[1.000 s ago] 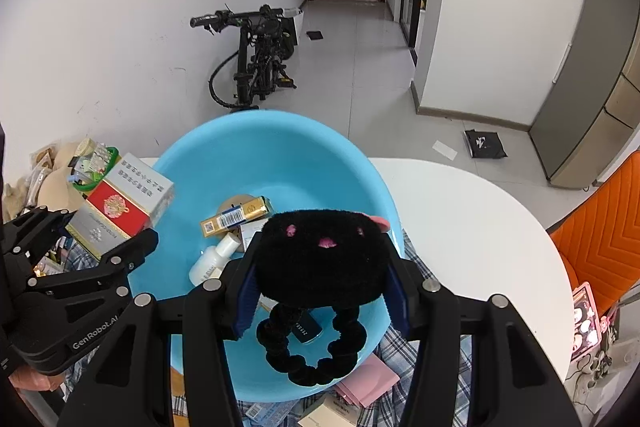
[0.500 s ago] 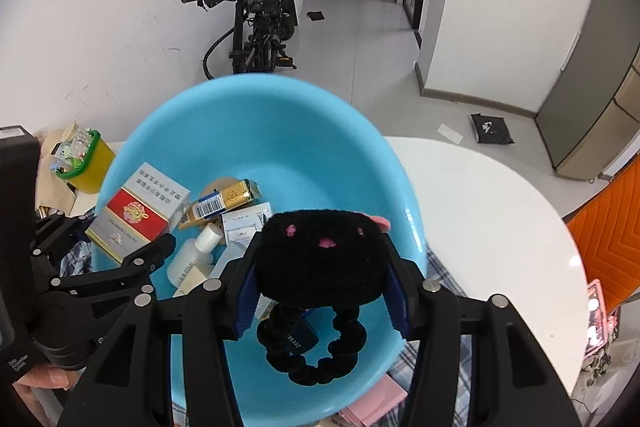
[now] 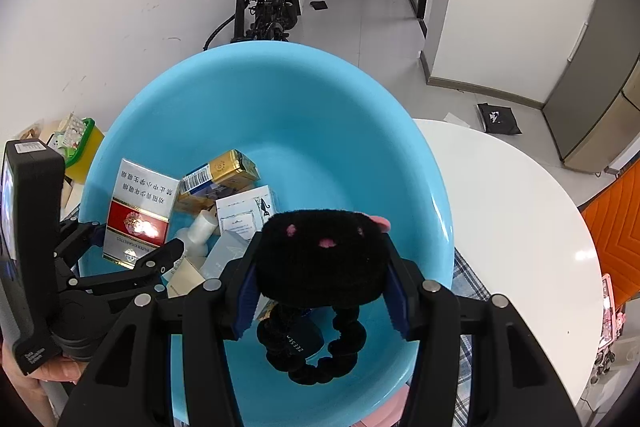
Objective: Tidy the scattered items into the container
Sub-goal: 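Open the left gripper to drop the cigarette box while the right gripper releases the plush toy into the basin, then withdraw both open grippers up and away from the blue basin, then move both open grippers over the remaining items on the plaid shirt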
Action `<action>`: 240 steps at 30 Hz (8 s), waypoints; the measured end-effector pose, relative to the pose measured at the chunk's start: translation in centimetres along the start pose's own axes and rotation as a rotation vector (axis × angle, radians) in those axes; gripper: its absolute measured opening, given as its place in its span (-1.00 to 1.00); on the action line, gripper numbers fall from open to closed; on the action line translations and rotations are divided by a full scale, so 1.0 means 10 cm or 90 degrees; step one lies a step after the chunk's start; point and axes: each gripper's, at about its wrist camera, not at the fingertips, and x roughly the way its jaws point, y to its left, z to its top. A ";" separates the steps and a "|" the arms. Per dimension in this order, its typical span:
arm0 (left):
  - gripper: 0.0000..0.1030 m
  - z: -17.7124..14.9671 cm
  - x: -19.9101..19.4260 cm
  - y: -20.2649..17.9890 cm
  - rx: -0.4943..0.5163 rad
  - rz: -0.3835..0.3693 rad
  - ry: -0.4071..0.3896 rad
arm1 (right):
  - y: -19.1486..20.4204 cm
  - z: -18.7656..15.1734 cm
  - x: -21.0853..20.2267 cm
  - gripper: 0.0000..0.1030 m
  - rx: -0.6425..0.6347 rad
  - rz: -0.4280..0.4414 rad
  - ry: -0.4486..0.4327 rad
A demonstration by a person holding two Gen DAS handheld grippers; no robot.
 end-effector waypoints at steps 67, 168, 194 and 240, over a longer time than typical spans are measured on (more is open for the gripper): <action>0.73 -0.18 -0.61 0.65 -0.027 0.044 -0.161 | 0.72 0.03 0.24 0.86 -0.094 -0.095 -0.031; 1.00 -3.27 -1.48 -0.01 -0.048 -0.045 -0.509 | 0.50 -3.13 -1.30 0.87 -0.089 -0.007 -0.494; 1.00 -3.52 -1.28 -0.10 -0.069 -0.030 -0.536 | 0.43 -3.40 -1.04 0.87 -0.066 -0.053 -0.550; 1.00 -3.65 -1.29 -0.10 -0.108 0.035 -0.571 | 0.32 -3.29 -0.91 0.99 -0.025 -0.048 -0.496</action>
